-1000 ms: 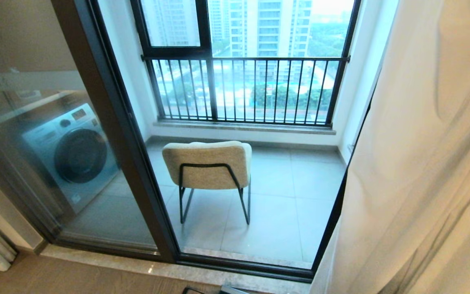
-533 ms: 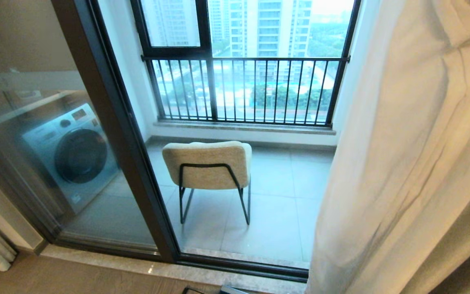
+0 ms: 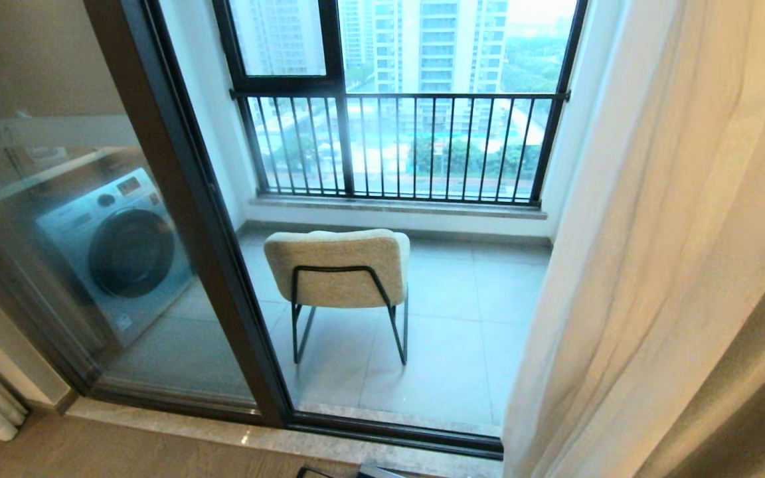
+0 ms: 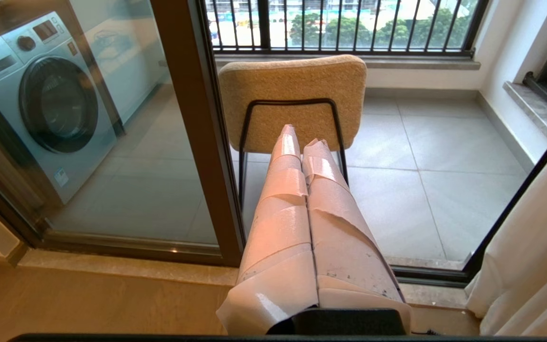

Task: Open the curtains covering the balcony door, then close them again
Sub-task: Pull the inner curtains open on both sides

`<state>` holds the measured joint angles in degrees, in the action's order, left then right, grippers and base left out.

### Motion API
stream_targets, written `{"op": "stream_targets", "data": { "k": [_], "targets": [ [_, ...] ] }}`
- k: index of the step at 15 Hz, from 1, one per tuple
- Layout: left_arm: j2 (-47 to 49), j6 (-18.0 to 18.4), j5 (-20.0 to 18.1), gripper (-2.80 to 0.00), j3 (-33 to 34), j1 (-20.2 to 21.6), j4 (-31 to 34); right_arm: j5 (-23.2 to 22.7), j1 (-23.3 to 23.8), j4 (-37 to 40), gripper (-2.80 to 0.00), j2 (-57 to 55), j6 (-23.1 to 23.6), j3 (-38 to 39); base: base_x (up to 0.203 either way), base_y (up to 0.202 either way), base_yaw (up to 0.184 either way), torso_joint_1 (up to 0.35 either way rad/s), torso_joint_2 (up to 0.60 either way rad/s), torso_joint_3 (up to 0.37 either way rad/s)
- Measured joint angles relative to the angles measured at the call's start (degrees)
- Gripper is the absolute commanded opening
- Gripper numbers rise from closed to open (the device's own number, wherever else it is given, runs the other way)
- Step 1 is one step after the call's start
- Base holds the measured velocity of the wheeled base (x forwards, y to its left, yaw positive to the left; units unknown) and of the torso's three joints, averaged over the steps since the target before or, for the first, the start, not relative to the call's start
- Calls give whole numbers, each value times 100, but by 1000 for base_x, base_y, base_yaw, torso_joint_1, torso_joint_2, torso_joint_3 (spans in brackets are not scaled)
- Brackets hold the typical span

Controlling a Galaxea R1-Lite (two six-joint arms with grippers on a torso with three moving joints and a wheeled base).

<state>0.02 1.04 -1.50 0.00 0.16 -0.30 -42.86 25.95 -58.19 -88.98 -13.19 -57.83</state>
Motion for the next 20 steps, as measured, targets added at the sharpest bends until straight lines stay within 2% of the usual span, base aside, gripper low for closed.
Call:
{"op": "stream_targets", "data": {
  "k": [7,14,17,18,20],
  "targets": [
    [0,0,1,-280,0,0,0,-52,-7,21,0,549,11,694,0,0,0,0,0,0],
    [0,0,2,-280,0,-2,0,-68,-13,157,0,1937,-11,2281,0,0,0,0,0,0],
    [0,-1,0,-280,0,-2,0,-246,-22,210,0,2554,-12,2951,0,0,0,0,0,0],
    [0,-1,2,-280,0,-2,0,-339,-37,217,-280,2732,-12,3125,0,0,0,0,0,0],
    [0,0,2,-280,0,0,0,-413,-201,288,-280,3092,-17,3440,0,0,0,0,0,0]
  ]
}}
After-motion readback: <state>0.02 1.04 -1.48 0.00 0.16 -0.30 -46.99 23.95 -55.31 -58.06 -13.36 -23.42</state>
